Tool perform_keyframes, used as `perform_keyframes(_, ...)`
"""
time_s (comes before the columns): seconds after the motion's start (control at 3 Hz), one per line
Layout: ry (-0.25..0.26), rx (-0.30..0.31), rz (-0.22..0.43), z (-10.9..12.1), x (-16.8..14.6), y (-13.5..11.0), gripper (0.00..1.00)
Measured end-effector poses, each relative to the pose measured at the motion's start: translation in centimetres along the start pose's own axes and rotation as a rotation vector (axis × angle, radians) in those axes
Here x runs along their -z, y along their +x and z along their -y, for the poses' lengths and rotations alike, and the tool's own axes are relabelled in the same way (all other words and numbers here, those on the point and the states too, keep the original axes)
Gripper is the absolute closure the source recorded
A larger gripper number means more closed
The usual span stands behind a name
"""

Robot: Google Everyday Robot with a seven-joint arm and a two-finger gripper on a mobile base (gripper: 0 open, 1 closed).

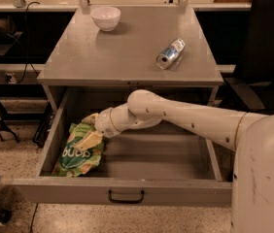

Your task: Pick green rice chip bag from top drawer and place on counter

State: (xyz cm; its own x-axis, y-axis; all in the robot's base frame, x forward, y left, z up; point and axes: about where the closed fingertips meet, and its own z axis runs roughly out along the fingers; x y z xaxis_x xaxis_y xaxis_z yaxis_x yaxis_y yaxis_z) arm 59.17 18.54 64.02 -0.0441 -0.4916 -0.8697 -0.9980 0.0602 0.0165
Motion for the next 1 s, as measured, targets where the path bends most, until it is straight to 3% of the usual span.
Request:
perform_keyframes(0.33, 0.007, 0.004, 0.009, -0.3, 0.2, -0.2, 0.76)
perform_keyframes(0.67, 0.016, 0.018, 0.075, -1.8, 1.8, -1.6, 0.98)
perform_keyframes(1.0, 0.036, 0.077, 0.138, -4.3, 5.0, -5.4, 1.0)
